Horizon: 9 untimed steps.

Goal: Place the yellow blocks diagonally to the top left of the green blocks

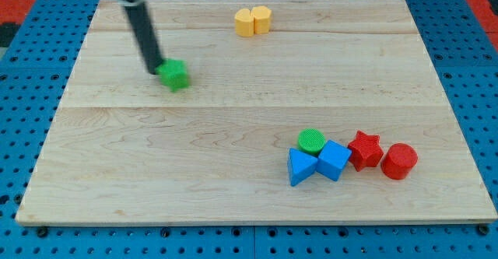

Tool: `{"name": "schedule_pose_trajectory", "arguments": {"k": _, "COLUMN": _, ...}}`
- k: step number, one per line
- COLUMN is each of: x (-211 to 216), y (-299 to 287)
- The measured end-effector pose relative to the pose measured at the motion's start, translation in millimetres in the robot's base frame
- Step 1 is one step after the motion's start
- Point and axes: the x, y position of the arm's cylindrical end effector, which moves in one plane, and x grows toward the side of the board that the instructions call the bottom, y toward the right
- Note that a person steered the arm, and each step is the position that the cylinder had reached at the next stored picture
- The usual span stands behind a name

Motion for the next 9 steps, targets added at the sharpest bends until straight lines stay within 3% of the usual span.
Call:
{"name": "schedule_pose_trajectory", "arguments": {"k": 2, "x": 90, "y": 184}}
{"name": "schedule_pose_trajectory", "arguments": {"k": 3, "x": 99, "y": 216}}
{"name": "schedule_pose_trajectory", "arguments": {"k": 6, "x": -94, "y": 201}}
{"name": "schedule_pose_trajectory", "arguments": {"k": 7, "x": -130, "y": 196}}
{"name": "schedule_pose_trajectory", "arguments": {"k": 9, "x": -126, "y": 114}}
